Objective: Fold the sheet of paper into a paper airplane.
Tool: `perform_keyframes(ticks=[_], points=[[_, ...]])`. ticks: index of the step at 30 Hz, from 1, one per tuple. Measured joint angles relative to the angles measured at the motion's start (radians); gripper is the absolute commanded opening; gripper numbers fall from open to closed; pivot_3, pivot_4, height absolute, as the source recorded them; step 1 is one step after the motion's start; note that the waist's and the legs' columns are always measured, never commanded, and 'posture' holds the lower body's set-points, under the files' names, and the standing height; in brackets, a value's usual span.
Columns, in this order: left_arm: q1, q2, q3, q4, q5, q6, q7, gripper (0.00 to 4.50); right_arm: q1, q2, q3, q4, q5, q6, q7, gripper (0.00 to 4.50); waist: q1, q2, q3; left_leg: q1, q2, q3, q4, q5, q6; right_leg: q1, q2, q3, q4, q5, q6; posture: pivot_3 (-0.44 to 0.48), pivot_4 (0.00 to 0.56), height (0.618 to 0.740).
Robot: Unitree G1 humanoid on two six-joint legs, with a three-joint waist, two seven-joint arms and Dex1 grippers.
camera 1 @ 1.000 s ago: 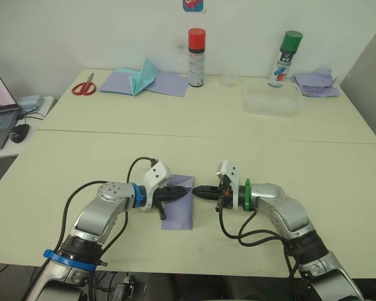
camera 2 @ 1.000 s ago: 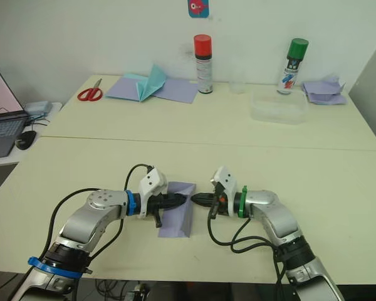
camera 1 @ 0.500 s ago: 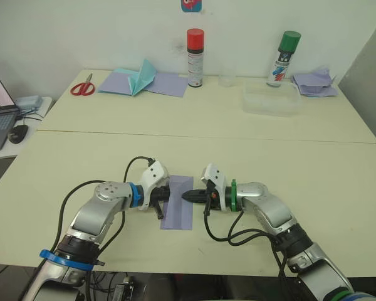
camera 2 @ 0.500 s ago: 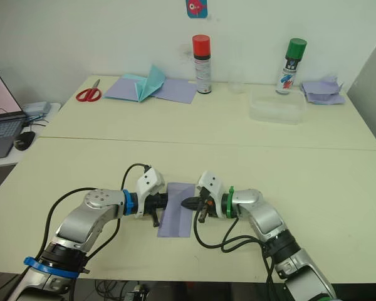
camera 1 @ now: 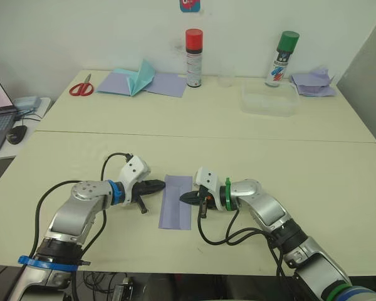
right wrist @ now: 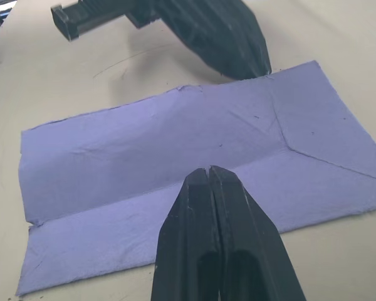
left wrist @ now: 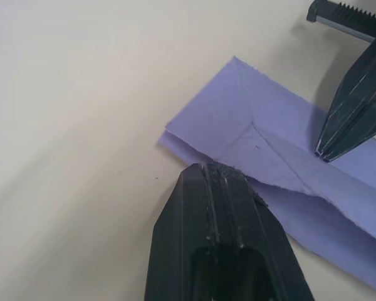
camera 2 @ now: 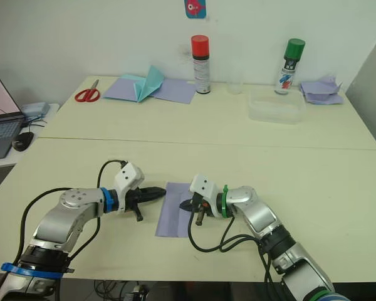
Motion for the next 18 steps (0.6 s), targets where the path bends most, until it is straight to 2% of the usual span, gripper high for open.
perform_keyframes(ticks=[5, 9, 12, 15, 18], points=[[-0.001, 0.035, 0.091, -0.095, -0.101, 0.063, -0.031, 0.0, 0.0, -0.003, 0.0, -0.001, 0.0, 0.0, 0.0, 0.02, 0.001, 0.0, 0.0, 0.0, 0.0, 0.0, 0.0, 0.0, 0.0, 0.0, -0.001, 0.0, 0.0, 0.0, 0.0, 0.0, 0.15, 0.74], [-0.001, 0.001, 0.075, -0.211, -0.197, 0.145, -0.042, 0.0, 0.001, -0.004, -0.001, 0.0, 0.0, 0.0, -0.001, 0.02, 0.001, 0.0, 0.0, 0.0, -0.001, 0.0, 0.0, 0.0, 0.0, 0.001, -0.001, 0.0, 0.0, 0.0, 0.0, 0.0, 0.15, 0.74], [0.033, 0.0, -0.012, -0.223, -0.157, 0.142, -0.035, 0.0, 0.004, -0.003, -0.004, -0.004, 0.004, 0.003, -0.002, 0.02, 0.001, 0.0, 0.0, 0.0, -0.001, 0.0, 0.0, 0.0, 0.0, 0.0, -0.001, 0.0, 0.0, 0.0, 0.0, 0.0, 0.15, 0.74], [0.082, 0.008, -0.134, -0.158, -0.035, 0.062, -0.025, 0.0, 0.015, -0.012, -0.015, -0.027, 0.011, 0.03, -0.002, 0.02, 0.005, 0.0, 0.0, 0.0, -0.001, 0.0, 0.0, 0.0, 0.0, 0.0, -0.001, 0.0, -0.001, 0.0, 0.0, 0.0, 0.15, 0.74], [0.087, 0.023, -0.162, -0.137, 0.031, -0.05, -0.027, 0.0, 0.038, -0.046, -0.032, -0.073, 0.018, 0.067, -0.003, 0.02, 0.011, -0.001, -0.003, 0.0, 0.0, 0.0, -0.001, 0.0, 0.0, 0.001, -0.003, 0.0, -0.001, 0.0, -0.001, 0.0, 0.15, 0.74]])
